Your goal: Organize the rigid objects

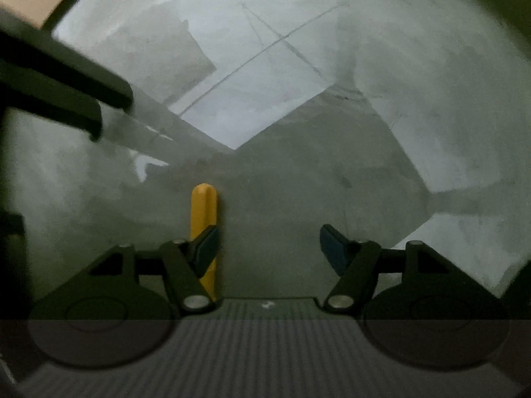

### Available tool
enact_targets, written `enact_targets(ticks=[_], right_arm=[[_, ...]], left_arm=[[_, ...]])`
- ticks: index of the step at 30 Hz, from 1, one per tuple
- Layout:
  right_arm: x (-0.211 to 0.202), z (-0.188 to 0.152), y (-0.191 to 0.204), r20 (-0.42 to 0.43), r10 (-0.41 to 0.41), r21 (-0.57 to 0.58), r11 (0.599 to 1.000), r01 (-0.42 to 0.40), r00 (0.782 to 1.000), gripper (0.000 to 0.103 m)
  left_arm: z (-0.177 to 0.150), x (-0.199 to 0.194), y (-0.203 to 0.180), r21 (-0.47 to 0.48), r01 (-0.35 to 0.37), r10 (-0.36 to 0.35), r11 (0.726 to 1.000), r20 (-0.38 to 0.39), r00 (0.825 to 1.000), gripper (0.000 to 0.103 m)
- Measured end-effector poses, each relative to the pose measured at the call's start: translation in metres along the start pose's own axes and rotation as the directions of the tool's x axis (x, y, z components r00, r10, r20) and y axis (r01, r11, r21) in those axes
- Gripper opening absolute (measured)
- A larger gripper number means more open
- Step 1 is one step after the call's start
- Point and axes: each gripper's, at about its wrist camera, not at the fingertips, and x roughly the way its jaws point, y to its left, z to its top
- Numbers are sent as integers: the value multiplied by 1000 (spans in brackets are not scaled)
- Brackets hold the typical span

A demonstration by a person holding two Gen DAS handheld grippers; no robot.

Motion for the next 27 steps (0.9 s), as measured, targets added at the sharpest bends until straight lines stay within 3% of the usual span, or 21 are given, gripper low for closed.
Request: enact_targets(ticks=[4, 7, 10, 12, 17, 27], right_arm=[[5, 0, 15, 36, -65, -90, 994, 68, 997, 68], [8, -3, 27, 47, -132, -167, 976, 138, 990, 61], [9, -7, 40, 73, -112, -253, 959, 127, 991, 38], [12, -8, 47, 66, -130, -293, 945, 144, 989, 2], [10, -2, 38, 33, -137, -279, 950, 141, 990, 2], [-6, -7, -20, -11, -168, -197, 967, 163, 986, 2]], left_arm=[[2, -1, 0, -11, 11, -11, 1000, 0, 1000, 64], [4, -1, -2, -8, 14, -14, 1000, 4, 1000, 64], [4, -2, -2, -9, 14, -14, 1000, 8, 1000, 64], [4, -2, -1, -12, 15, -15, 1000, 8, 1000, 64], [4, -3, -2, -12, 21, -21, 1000, 11, 1000, 64], [6, -12, -11, -11, 65, -65, 998, 30, 997, 64]])
